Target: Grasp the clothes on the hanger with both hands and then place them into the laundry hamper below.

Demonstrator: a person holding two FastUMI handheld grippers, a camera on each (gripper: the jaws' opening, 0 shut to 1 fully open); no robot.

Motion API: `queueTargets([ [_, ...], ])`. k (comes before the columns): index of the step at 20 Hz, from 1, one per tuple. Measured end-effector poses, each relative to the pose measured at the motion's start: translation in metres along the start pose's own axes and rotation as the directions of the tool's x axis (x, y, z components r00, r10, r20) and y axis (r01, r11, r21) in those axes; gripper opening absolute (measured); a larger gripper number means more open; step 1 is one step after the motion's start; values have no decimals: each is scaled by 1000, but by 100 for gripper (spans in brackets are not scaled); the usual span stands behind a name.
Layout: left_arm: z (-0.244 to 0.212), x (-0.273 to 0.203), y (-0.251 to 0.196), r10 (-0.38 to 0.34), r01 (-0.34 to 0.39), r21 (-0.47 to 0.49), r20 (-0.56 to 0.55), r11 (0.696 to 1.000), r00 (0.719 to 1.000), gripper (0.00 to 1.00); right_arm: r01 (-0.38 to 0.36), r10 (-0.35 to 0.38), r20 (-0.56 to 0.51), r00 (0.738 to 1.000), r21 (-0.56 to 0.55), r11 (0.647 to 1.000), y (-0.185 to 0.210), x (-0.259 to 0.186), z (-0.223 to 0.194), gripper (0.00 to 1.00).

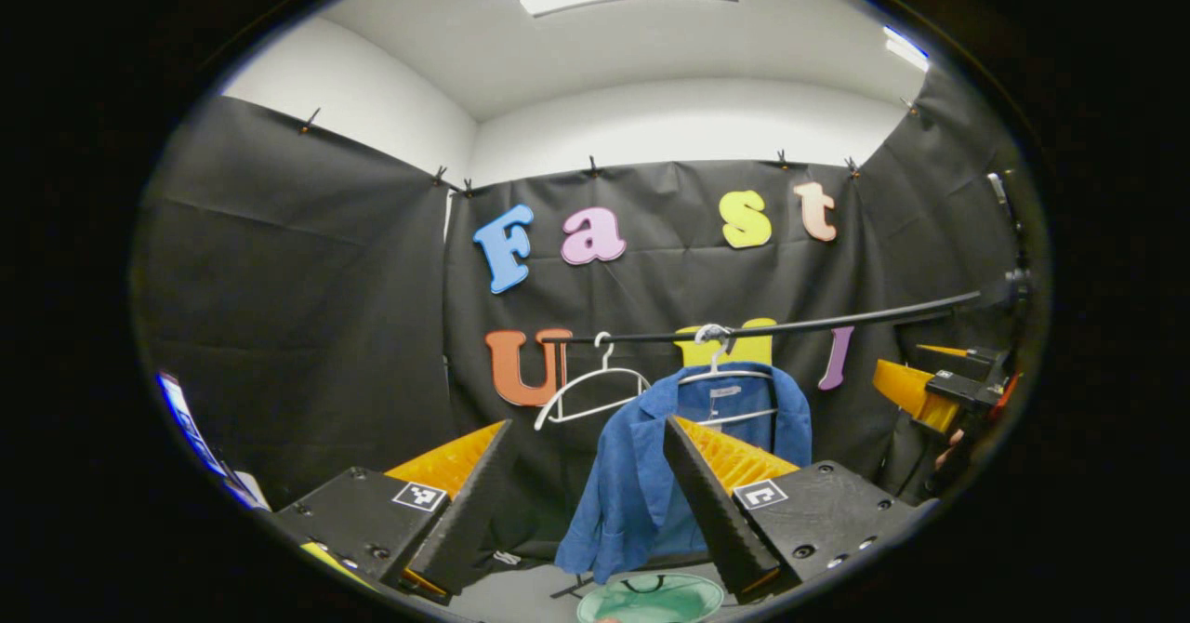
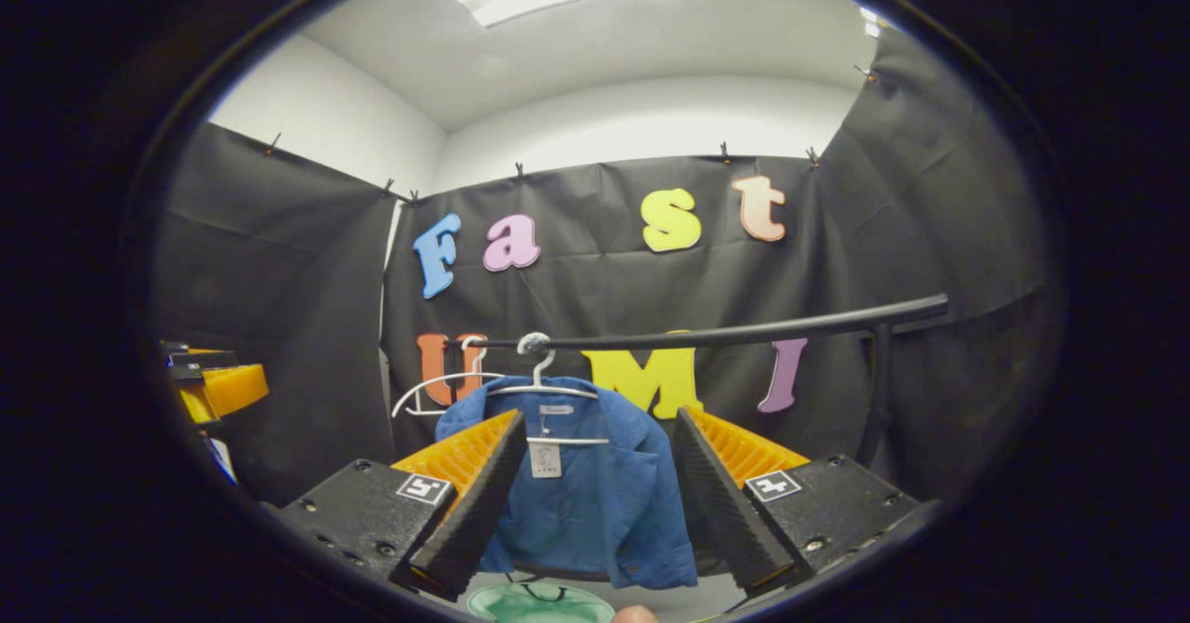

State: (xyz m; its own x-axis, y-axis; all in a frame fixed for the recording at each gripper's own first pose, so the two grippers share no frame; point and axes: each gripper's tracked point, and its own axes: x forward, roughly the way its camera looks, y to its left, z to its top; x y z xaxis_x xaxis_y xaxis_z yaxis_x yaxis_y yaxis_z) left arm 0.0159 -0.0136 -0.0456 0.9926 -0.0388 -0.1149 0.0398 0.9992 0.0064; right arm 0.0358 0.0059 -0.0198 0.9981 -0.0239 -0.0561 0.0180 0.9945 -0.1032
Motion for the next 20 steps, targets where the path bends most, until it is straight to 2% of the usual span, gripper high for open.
queueTargets([
  [5, -17, 1, 1, -14, 15, 36, -45, 999, 999, 100, -31, 31, -31, 999, -2, 1000, 32, 10, -6, 100],
  [9, -24, 5, 12, -23, 24, 22, -45, 999, 999, 98, -20, 20, -30, 999, -6, 1000, 48, 16, -9, 98],
  [10, -27, 8, 15, -28, 28, 16, -44, 999, 999, 99, -12, 12, -25, 1000, -6, 1000, 51, 16, -10, 100],
  [18, -54, 31, 14, -137, 135, -42, -70, 990, 988, 99, 135, -137, -49, 989, -40, 990, 45, 20, -44, 98],
  [19, -60, 35, 10, -153, 150, -51, -78, 987, 985, 96, 151, -154, -56, 987, -51, 987, 43, 20, -49, 98],
  [20, -65, 39, 8, -166, 161, -58, -90, 985, 982, 100, 166, -169, -65, 983, -61, 984, 41, 20, -55, 100],
])
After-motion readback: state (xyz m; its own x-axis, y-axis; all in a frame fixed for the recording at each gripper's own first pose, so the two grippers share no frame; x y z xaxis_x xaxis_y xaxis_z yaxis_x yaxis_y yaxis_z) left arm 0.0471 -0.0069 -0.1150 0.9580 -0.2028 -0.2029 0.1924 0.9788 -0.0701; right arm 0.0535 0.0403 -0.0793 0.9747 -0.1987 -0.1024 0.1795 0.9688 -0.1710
